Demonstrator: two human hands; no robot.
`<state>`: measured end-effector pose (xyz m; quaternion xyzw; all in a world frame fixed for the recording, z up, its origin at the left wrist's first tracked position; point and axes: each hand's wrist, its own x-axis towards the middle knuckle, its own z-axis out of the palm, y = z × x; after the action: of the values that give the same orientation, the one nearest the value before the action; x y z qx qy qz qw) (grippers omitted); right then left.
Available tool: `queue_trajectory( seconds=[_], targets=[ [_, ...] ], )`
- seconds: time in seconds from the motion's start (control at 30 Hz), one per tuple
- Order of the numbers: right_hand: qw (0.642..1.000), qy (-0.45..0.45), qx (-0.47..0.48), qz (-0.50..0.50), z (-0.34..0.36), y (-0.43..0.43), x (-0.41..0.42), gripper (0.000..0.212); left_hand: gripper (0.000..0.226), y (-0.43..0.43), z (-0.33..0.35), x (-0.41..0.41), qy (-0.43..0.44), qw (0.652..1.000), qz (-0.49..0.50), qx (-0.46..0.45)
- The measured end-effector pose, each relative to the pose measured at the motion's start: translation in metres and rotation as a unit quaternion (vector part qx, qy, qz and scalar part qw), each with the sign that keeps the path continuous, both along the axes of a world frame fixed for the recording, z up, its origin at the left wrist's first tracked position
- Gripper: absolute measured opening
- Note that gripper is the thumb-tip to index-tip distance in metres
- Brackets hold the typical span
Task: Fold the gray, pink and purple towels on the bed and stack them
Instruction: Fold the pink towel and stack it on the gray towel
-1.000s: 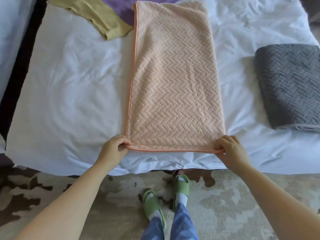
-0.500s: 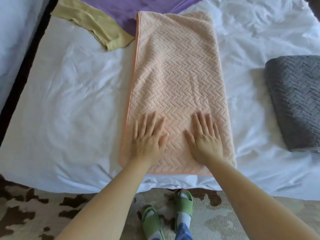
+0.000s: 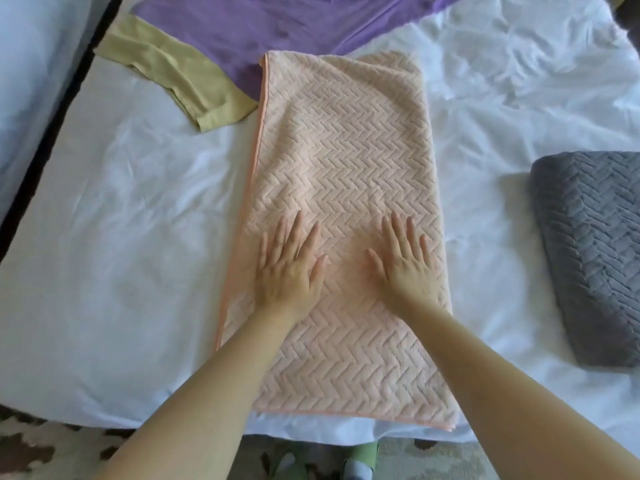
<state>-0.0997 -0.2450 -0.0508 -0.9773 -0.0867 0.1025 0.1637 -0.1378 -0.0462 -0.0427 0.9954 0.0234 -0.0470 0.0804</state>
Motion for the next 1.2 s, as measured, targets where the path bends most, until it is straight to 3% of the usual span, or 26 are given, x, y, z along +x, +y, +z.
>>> queue_trajectory(
  seconds=[0.13,0.33,0.5,0.6,0.77,0.87,1.0,1.1,1.2],
  targets=[
    [0.998,0.004,-0.068,0.005,-0.030,-0.023,-0.002,0.071,0.062,0.016,-0.039,-0.008,0.043,0.997,0.005,0.071],
    [0.996,0.005,-0.069,-0.051,-0.012,-0.037,0.001,0.068,0.068,0.045,-0.011,-0.030,0.049,0.997,0.055,0.024],
    [0.999,-0.047,0.004,-0.021,0.007,0.006,0.075,0.064,0.059,0.035,0.010,0.058,-0.039,0.999,-0.003,-0.015],
    [0.999,-0.033,-0.019,0.008,-0.013,0.018,0.110,0.064,0.062,0.030,-0.016,0.109,-0.011,0.999,-0.041,0.016],
    [0.987,0.041,-0.085,-0.128,-0.039,-0.023,0.103,0.076,0.067,0.069,-0.050,0.110,0.036,0.998,0.025,0.049],
    [0.981,0.022,-0.096,-0.165,-0.022,-0.026,0.112,0.082,0.068,0.082,-0.035,0.118,0.018,0.999,0.033,0.037],
    [0.995,-0.051,-0.045,-0.075,-0.003,0.007,0.166,0.069,0.062,0.056,-0.014,0.180,-0.065,0.997,-0.029,-0.019],
    [0.998,-0.046,-0.041,-0.006,-0.014,0.027,0.209,0.066,0.062,0.042,-0.028,0.222,-0.031,0.999,-0.038,-0.004],
    [0.997,0.000,-0.073,-0.025,-0.034,0.008,0.224,0.070,0.063,0.063,-0.053,0.226,0.009,0.997,-0.044,0.066]
  ],
)
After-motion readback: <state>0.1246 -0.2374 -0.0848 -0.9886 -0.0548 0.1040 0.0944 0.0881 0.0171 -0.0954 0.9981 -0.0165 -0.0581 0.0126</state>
